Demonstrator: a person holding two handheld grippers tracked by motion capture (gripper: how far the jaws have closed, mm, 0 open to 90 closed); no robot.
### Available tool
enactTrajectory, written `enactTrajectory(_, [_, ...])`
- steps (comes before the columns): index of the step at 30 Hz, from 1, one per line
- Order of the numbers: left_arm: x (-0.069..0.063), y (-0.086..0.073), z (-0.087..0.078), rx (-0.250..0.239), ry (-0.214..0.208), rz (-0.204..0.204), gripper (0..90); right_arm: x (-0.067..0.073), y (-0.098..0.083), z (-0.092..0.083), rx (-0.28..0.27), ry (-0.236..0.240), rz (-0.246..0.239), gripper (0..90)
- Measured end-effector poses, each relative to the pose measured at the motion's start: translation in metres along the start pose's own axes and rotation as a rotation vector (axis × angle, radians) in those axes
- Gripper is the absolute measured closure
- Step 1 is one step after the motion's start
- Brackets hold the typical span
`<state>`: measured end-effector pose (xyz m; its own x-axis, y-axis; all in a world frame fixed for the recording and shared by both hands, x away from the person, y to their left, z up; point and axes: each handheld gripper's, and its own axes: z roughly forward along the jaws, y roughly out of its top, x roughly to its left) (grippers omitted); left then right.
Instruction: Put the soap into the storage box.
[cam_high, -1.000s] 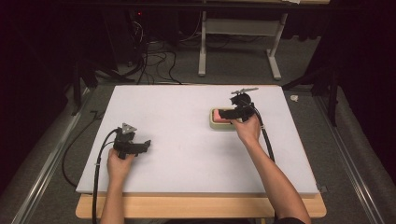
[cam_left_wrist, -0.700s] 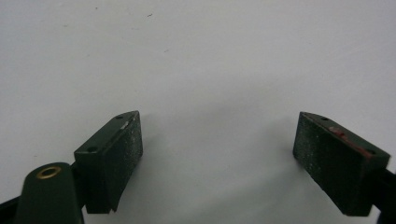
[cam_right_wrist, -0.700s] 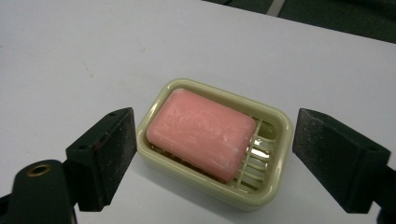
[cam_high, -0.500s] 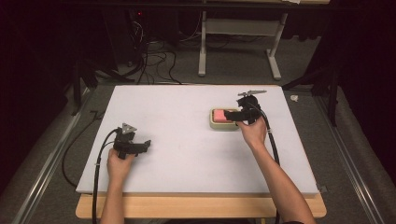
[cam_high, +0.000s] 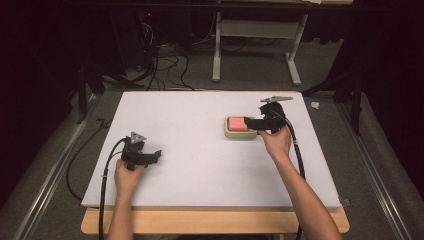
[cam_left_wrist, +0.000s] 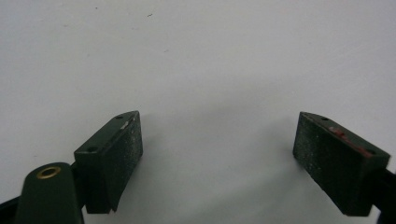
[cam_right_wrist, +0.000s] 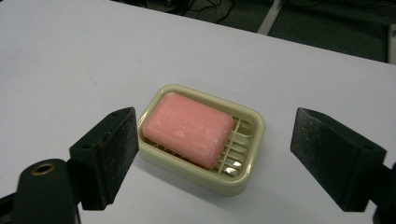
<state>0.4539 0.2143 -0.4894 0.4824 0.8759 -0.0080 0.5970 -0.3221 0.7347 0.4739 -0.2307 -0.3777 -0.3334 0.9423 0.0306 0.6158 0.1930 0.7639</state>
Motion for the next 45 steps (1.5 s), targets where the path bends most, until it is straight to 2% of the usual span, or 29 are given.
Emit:
enactTrajectory(7, [0.0, 0.0, 0.0, 0.0, 0.0, 0.0, 16.3, 0.0, -0.004, -0.005, -0.014, 0.0, 0.0, 16.5])
enactTrajectory(14, [0.0, 0.0, 0.0, 0.0, 0.0, 0.0, 16.3, -0.006, -0.011, -0.01, -0.022, -0.004, 0.019, 16.6])
enactTrajectory(28, [0.0, 0.0, 0.0, 0.0, 0.001, 0.0, 16.3, -0.023, -0.027, -0.035, -0.07, -0.019, 0.057, 17.3])
enactTrajectory(38, [0.0, 0.0, 0.0, 0.0, 0.0, 0.0, 16.3, -0.031, -0.04, -0.046, -0.098, -0.024, 0.085, 17.7])
enactTrajectory(45, [0.0, 0.0, 0.0, 0.0, 0.0, 0.0, 16.3, -0.034, -0.046, -0.054, -0.112, -0.034, 0.087, 17.8])
